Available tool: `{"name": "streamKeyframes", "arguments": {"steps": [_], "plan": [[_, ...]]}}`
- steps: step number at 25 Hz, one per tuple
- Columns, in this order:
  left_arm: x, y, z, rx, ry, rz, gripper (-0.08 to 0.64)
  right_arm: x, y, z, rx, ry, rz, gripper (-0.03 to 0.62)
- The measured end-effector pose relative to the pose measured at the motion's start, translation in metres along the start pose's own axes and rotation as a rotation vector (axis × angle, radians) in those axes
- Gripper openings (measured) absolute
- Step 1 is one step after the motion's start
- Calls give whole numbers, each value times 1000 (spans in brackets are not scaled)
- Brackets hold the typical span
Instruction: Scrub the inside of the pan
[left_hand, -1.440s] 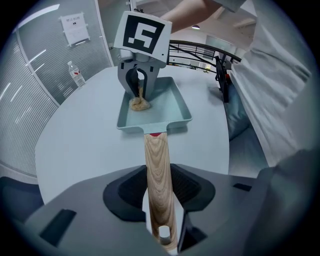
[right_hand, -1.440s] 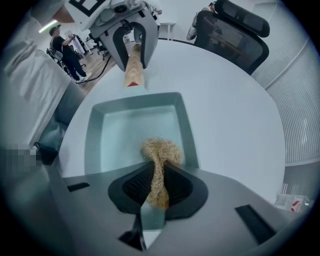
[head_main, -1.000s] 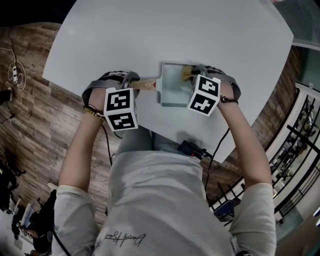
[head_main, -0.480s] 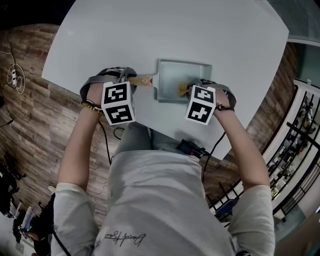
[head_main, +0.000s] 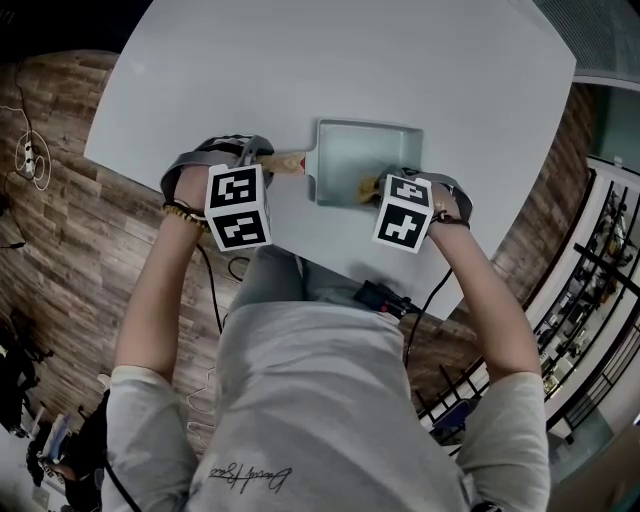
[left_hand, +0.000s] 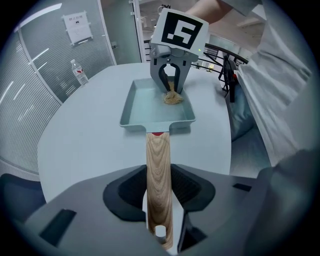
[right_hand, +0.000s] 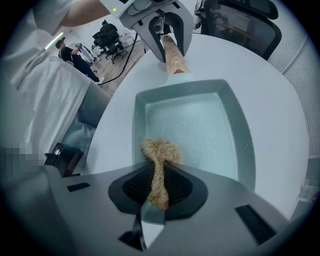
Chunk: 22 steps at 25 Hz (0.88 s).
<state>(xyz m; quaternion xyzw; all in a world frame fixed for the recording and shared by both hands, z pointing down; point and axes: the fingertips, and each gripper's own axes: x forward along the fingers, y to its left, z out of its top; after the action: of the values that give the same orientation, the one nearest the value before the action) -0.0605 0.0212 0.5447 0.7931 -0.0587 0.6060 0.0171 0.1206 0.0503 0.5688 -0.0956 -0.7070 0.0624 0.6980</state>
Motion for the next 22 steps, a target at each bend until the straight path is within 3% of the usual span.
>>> {"name": "streamKeyframes", "arguments": {"steps": [4, 12, 22], "plan": [[-3, -1, 0, 36, 4, 3, 150, -4, -13, -3, 24, -13, -28, 67], [-3, -6, -2, 53, 6, -11, 150, -14, -74, -9, 27, 16, -190, 71], [-4, -6, 3, 9, -15, 5, 150, -21, -101, -9, -36, -6, -413, 71]]}}
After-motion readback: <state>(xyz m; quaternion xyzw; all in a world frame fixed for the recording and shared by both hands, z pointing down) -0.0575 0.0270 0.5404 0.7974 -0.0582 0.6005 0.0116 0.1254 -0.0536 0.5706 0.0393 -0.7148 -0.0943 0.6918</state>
